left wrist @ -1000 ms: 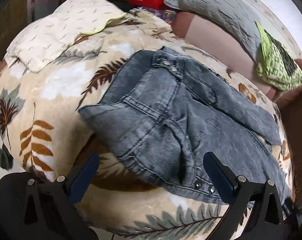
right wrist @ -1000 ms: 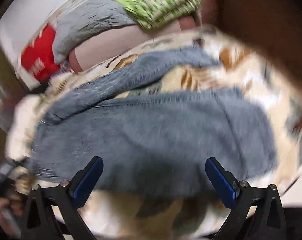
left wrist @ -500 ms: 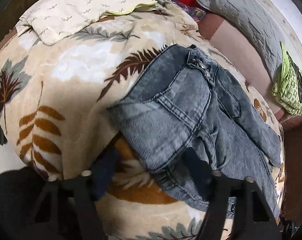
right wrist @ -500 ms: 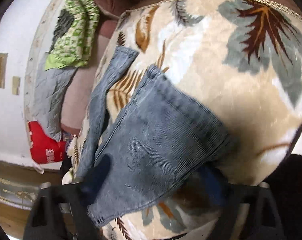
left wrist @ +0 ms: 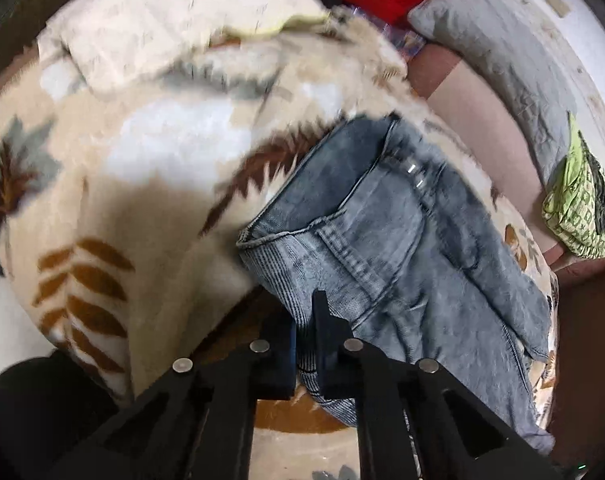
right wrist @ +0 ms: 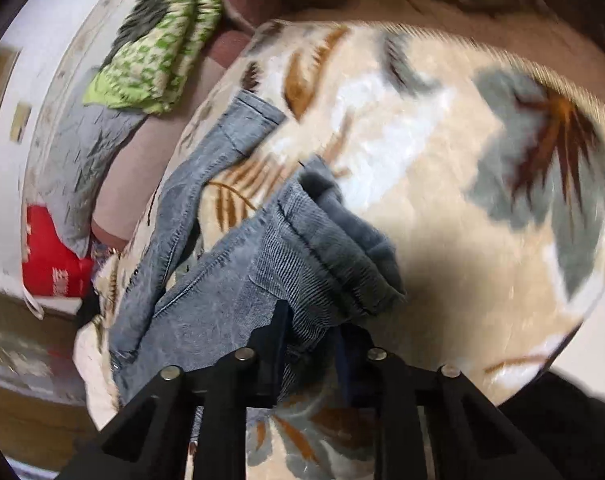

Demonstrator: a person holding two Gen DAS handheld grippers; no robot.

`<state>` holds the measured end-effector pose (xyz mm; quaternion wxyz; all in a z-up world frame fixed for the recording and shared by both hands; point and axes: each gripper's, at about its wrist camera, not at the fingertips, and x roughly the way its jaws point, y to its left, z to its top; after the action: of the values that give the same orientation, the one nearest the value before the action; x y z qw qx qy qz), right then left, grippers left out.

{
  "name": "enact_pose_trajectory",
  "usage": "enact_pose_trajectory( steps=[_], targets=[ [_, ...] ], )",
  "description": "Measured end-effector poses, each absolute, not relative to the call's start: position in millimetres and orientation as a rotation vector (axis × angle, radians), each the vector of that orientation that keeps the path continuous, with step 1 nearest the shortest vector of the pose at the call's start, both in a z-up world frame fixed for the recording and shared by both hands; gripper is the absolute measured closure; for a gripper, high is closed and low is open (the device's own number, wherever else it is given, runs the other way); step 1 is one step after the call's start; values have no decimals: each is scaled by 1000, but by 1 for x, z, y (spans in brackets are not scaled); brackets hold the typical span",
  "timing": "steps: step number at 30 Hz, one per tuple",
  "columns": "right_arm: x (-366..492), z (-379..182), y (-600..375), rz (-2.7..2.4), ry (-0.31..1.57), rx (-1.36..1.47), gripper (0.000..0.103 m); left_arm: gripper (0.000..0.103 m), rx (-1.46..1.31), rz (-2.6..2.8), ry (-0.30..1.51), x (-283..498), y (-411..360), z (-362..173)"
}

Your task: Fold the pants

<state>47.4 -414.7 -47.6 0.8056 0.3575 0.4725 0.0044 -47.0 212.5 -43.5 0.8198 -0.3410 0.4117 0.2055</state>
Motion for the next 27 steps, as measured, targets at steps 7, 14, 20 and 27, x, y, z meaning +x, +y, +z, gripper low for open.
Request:
enact_pose_trajectory(
  steps=[7,14,20,27],
  targets=[
    [51,10,-408,-60,868,446,84,98,-595,455,849,-70,189,-24],
    [48,-16,-440,-112,1068,543,28,82,-567,525,881,-81,201,-20],
    [97,18,-458,-85,1007,493,20,36,-381,408,756,-53,169,22],
    [183,-62,-451,89,1396,593,44,36,-269,276,993,-5,141,-39]
  ],
)
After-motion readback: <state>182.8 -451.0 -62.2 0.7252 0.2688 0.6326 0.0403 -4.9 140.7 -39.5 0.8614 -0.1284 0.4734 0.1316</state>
